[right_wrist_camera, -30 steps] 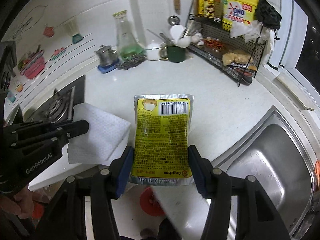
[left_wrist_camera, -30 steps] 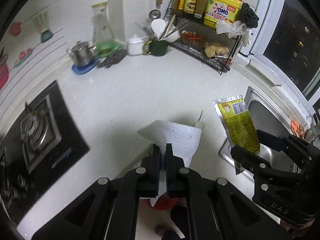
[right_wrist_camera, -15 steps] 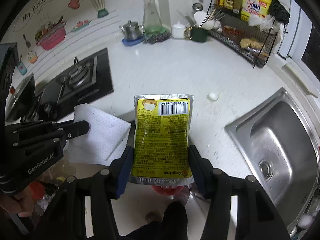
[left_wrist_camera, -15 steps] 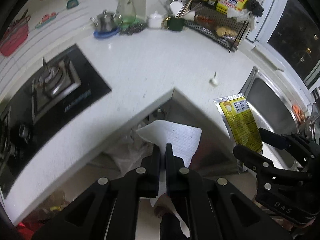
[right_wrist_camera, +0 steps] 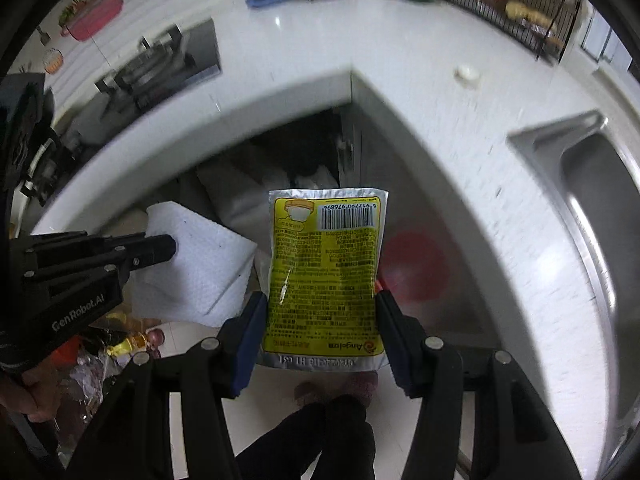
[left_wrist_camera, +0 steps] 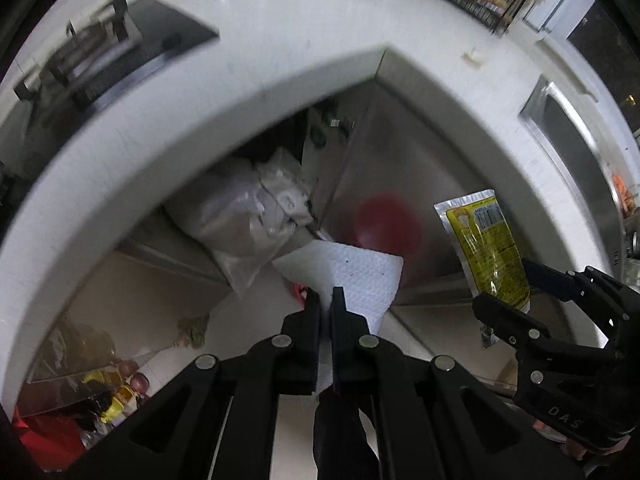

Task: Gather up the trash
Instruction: 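Carry the tissue and packet down to the red bucket, then open the left gripper to drop the tissue into the bucket while the right gripper releases the packet, then raise both grippers back up and move the right gripper to the white scoop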

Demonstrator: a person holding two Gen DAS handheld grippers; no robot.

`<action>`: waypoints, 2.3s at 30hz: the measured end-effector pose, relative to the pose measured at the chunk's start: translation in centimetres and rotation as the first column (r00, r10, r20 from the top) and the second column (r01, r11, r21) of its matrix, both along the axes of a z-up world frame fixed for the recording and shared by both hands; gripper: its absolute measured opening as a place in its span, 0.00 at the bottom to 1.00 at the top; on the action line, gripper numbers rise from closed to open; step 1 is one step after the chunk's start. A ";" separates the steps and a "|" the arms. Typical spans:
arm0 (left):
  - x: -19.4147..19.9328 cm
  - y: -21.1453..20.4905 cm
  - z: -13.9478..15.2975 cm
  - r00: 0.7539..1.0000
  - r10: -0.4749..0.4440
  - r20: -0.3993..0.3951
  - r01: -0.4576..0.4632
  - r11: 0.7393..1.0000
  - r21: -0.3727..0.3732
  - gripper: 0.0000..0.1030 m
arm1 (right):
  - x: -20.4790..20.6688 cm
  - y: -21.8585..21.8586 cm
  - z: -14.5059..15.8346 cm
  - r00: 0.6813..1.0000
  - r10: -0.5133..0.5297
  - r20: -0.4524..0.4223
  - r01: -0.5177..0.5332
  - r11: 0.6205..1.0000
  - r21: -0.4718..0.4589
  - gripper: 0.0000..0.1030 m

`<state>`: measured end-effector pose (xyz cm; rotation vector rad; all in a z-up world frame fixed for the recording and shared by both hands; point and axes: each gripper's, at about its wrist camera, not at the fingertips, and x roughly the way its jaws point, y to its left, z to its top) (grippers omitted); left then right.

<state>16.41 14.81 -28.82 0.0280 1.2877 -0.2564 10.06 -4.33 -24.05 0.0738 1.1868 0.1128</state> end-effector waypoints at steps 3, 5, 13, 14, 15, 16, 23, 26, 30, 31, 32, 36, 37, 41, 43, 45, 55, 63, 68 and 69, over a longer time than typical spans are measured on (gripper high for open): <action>0.6 -0.3 -3.7 1.000 -0.015 -0.026 0.016 1.000 0.010 0.03 | 0.5 -0.1 -3.3 1.000 0.001 -0.021 -0.001 1.000 -0.010 0.51; 1.1 -0.3 -6.5 0.999 -0.021 -0.045 0.021 1.000 0.008 0.03 | 1.1 -0.2 -5.8 0.999 -0.004 -0.040 0.003 1.000 -0.009 0.51; 3.5 -1.0 -17.7 0.993 -0.043 -0.109 0.041 0.999 -0.013 0.03 | 3.0 -0.3 -15.1 0.997 -0.006 -0.081 0.004 1.000 -0.025 0.51; 3.5 -1.2 -18.6 0.993 -0.044 -0.113 0.043 0.999 -0.013 0.03 | 3.3 -0.5 -16.6 0.996 -0.012 -0.093 0.009 1.000 -0.027 0.51; 3.7 -1.3 -19.7 0.992 -0.045 -0.120 0.044 0.999 -0.011 0.03 | 3.6 -0.7 -17.6 0.995 -0.016 -0.102 0.014 1.000 -0.025 0.51; 3.9 -1.4 -20.7 0.991 -0.043 -0.127 0.042 0.999 -0.011 0.03 | 3.8 -0.9 -18.9 0.994 -0.021 -0.110 0.018 1.000 -0.025 0.51; 5.3 -2.9 -27.0 0.985 -0.067 -0.158 0.063 0.998 -0.027 0.04 | 5.6 -1.5 -25.0 0.988 -0.041 -0.146 0.038 0.999 -0.024 0.51; 5.8 -3.2 -28.6 0.983 -0.071 -0.169 0.067 0.997 -0.033 0.04 | 6.5 -1.6 -26.8 0.986 -0.052 -0.156 0.049 0.999 -0.023 0.51; 6.4 -3.7 -30.3 0.981 -0.089 -0.175 0.083 0.996 -0.041 0.04 | 6.7 -2.6 -28.6 0.984 -0.055 -0.168 0.052 0.998 -0.023 0.51; 6.5 -3.9 -30.7 0.980 -0.090 -0.175 0.086 0.996 -0.034 0.04 | 6.7 -2.5 -28.8 0.984 -0.054 -0.168 0.051 0.998 -0.021 0.51; 6.5 -3.9 -30.8 0.981 -0.086 -0.176 0.082 0.996 -0.028 0.06 | 6.8 -2.5 -29.2 0.984 -0.053 -0.170 0.050 0.998 -0.021 0.51; 6.9 -3.6 -31.6 0.979 -0.062 -0.195 0.059 0.998 -0.022 0.29 | 6.8 -2.9 -29.5 0.983 -0.052 -0.178 0.049 0.999 -0.023 0.51; 6.9 -3.5 -31.5 0.981 -0.056 -0.188 0.054 0.998 -0.016 0.34 | 6.8 -2.8 -29.6 0.982 -0.050 -0.180 0.047 0.999 -0.024 0.51; 6.9 -3.5 -31.1 0.981 -0.073 -0.179 0.075 0.997 0.005 0.41 | 6.7 -3.0 -29.3 0.982 -0.040 -0.182 0.036 0.999 -0.026 0.51; 6.8 -3.5 -30.8 0.980 -0.076 -0.182 0.079 0.997 0.008 0.41 | 6.8 -2.9 -29.2 0.983 -0.038 -0.181 0.033 0.999 -0.026 0.51; 6.6 -3.3 -30.5 0.981 -0.071 -0.179 0.073 0.997 0.004 0.43 | 6.7 -2.9 -29.2 0.982 -0.030 -0.185 0.026 0.999 -0.025 0.51; 5.7 -0.9 -31.2 0.990 0.005 -0.141 0.004 0.998 0.063 0.82 | 7.2 -1.1 -31.1 0.975 0.027 -0.220 -0.035 0.999 -0.032 0.53; 5.1 1.0 -30.1 0.987 0.049 -0.155 -0.034 0.995 0.099 0.88 | 7.5 -0.1 -30.5 0.978 0.057 -0.201 -0.072 0.995 -0.065 0.73; 4.2 1.8 -25.8 0.989 0.063 -0.133 -0.049 0.994 0.102 0.90 | 6.8 0.6 -27.3 0.980 0.062 -0.188 -0.075 0.995 -0.066 0.90; 4.2 1.9 -24.9 0.990 0.064 -0.127 -0.052 0.994 0.098 0.90 | 6.6 0.8 -26.7 0.981 0.064 -0.186 -0.077 0.995 -0.062 0.90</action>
